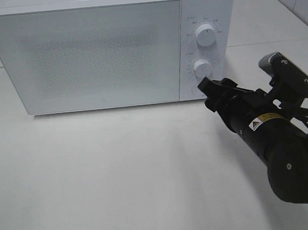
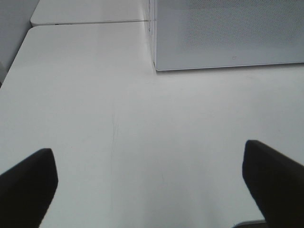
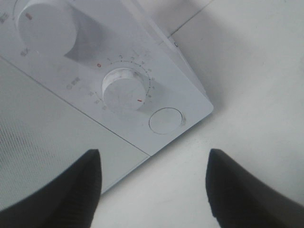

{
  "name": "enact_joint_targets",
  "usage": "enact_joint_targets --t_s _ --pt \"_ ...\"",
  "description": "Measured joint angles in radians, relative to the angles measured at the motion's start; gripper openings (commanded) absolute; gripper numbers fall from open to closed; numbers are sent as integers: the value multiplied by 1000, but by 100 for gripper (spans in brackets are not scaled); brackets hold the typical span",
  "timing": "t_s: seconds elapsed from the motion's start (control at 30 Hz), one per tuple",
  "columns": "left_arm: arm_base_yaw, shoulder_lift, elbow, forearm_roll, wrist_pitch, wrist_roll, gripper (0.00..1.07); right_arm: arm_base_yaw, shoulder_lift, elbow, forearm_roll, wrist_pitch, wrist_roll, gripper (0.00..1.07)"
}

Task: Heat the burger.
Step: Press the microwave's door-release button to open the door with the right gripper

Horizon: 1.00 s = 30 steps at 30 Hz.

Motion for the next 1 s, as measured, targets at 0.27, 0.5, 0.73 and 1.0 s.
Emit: enact_joint_targets --t_s 0.27,0.5,0.73,1.0 --pt "0 0 0 0 0 0 98 0 0 0 -6 0 515 29" --pt "0 0 0 0 0 0 98 0 0 0 -7 5 730 0" --pt "0 0 0 0 0 0 98 0 0 -1 -7 62 749 0" --pt "0 0 0 0 0 0 98 -23 19 -24 -35 87 752 0"
